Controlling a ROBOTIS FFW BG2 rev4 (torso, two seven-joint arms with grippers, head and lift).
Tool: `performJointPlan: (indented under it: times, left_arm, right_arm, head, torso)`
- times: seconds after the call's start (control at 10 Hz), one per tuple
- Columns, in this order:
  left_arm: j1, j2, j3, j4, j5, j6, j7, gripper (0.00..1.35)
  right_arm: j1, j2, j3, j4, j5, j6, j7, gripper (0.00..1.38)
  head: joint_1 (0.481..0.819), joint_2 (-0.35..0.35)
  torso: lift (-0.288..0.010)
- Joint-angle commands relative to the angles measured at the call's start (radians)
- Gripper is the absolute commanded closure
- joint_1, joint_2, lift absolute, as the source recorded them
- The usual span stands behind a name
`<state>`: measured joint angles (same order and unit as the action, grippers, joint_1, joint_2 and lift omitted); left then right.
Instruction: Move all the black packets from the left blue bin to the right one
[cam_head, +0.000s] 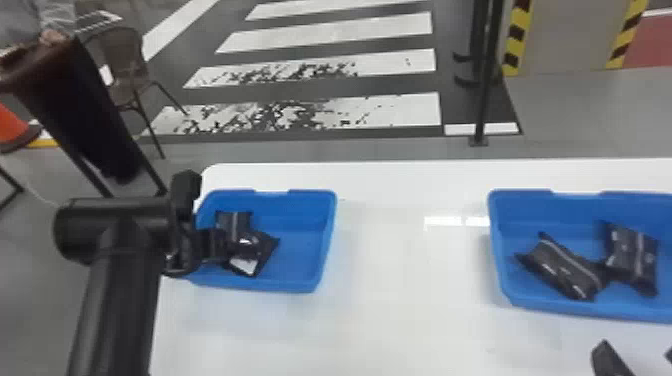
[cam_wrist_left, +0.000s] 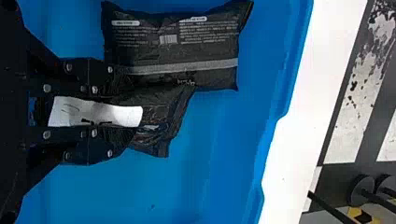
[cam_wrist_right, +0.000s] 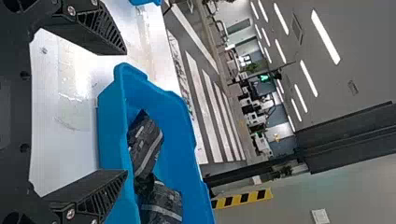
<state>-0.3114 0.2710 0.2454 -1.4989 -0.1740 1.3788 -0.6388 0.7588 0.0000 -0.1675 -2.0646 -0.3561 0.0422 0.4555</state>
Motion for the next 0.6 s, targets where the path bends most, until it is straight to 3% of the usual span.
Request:
performJointPlan:
  times: [0.0, 0.1, 0.5]
  left_arm:
    - [0.009, 0.0, -0.008, -0.002, 0.01, -0.019, -0.015, 1.2]
    - [0.024, 0.0, -0.008, -0.026, 0.046, -0.053, -0.041, 1.2]
    - [0.211, -0.007, 0.028, -0.422, 0.276, -0.068, -0.047, 1.2]
  right_arm:
    - [0.004, 0.001, 0.0, -0.001, -0.013, 0.002, 0.0, 0.12]
    - [0.007, 0.001, -0.002, -0.013, -0.011, 0.002, 0.002, 0.12]
    - [-0.025, 0.001, 0.0, -0.062, -0.033, 0.007, 0.025, 0.13]
  head:
    - [0.695, 0.23]
    - [0.695, 0.227]
    - [0.695, 0.159]
  torso:
    - [-0.138]
    - [-0.138]
    - [-0.138]
